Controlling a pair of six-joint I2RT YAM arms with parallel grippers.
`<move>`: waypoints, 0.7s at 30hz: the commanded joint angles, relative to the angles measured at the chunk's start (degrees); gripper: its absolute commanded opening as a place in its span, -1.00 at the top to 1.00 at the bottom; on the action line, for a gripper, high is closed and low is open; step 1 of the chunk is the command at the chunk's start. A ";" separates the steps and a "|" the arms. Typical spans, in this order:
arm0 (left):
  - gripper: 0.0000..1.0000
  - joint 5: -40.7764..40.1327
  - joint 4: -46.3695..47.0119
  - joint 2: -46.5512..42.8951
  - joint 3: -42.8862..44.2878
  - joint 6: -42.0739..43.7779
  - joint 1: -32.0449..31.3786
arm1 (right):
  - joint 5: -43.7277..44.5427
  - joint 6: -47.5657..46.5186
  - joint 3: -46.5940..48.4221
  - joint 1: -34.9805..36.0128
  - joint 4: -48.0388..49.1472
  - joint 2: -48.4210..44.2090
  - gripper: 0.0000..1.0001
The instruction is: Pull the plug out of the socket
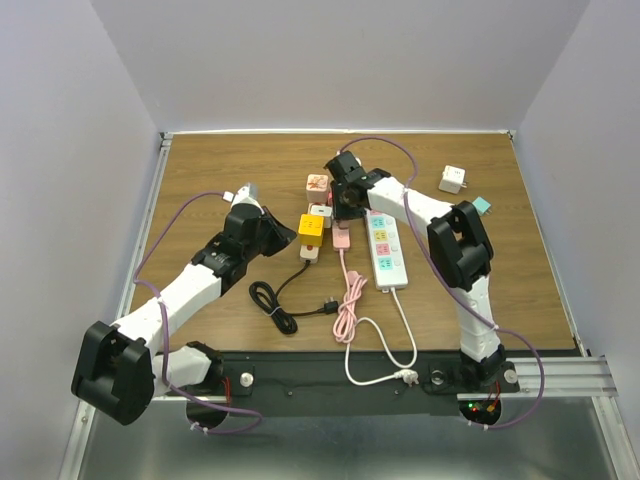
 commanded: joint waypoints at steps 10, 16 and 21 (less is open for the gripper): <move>1.00 11.49 10.85 3.40 -0.16 0.62 -0.38 | 4.72 -2.94 -4.72 -2.92 -4.43 -7.09 0.99; 1.00 12.02 13.40 8.93 2.48 0.27 -3.80 | 7.45 -0.66 -7.19 -3.71 -6.90 -9.11 0.99; 1.00 11.32 14.99 14.39 6.61 -0.52 -8.90 | 7.28 3.03 -9.29 -3.80 -9.01 -10.51 0.99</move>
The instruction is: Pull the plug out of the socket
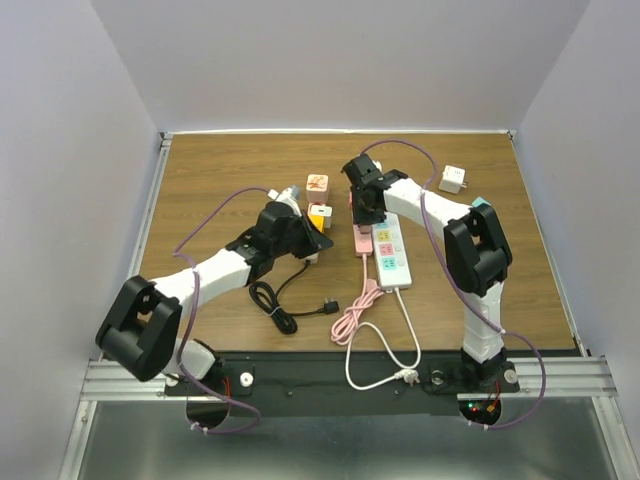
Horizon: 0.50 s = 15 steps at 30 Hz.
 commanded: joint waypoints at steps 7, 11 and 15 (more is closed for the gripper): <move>1.00 0.19 8.16 11.67 8.27 -2.65 -7.53 | 1.37 6.36 -8.23 -0.85 -5.84 -6.64 0.99; 1.00 -0.42 8.78 15.90 10.20 -4.15 -8.76 | -0.12 6.80 -9.82 -1.20 -5.49 -7.34 0.99; 1.00 -2.79 9.22 18.72 11.61 -5.03 -10.95 | -3.11 7.76 -11.40 -1.29 -4.79 -8.57 0.99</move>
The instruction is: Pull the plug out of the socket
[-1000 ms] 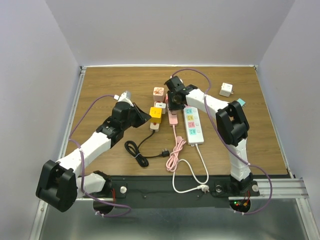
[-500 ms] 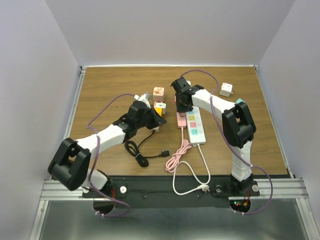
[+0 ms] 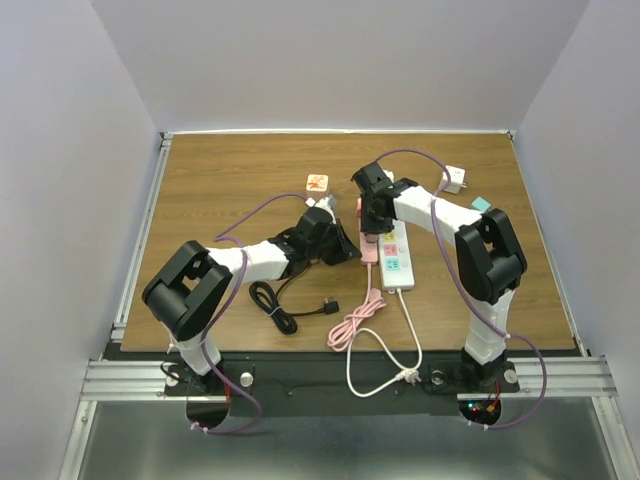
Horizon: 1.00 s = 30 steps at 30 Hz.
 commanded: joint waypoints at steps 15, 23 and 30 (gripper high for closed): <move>1.00 -10.20 -1.00 11.39 10.44 0.40 -3.03 | -7.33 2.13 -3.76 -0.61 -4.47 -4.69 0.99; 1.00 -12.40 -5.92 16.75 12.56 0.93 -3.03 | -11.64 1.33 -2.27 -0.61 -5.44 -5.48 0.99; 1.00 -14.34 -7.68 19.91 12.47 1.63 -3.03 | -14.72 0.19 -0.69 -0.53 -7.99 -5.31 0.99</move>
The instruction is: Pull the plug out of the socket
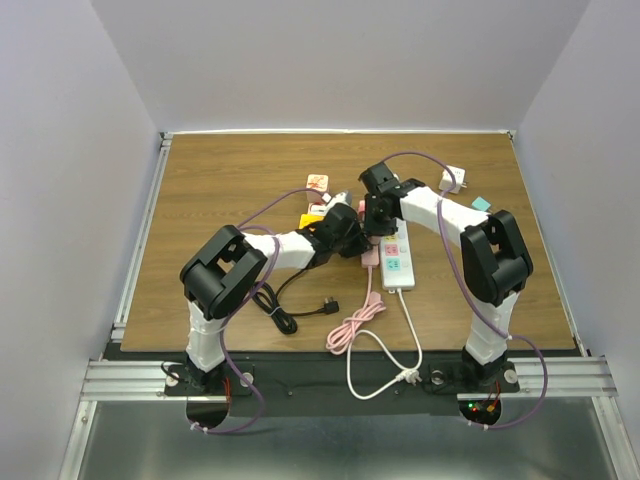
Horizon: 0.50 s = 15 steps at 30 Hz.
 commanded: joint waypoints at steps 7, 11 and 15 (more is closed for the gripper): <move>1.00 -4.41 -6.90 6.61 0.12 2.57 0.05 | -1.17 1.11 5.89 0.61 -10.86 -7.30 0.99; 1.00 -3.97 -7.43 7.23 0.48 2.92 0.49 | -1.69 0.94 7.21 0.08 -12.01 -7.30 0.99; 1.00 -3.62 -7.34 7.67 0.30 3.19 0.93 | -4.32 0.68 7.03 -0.18 -11.92 -6.69 0.99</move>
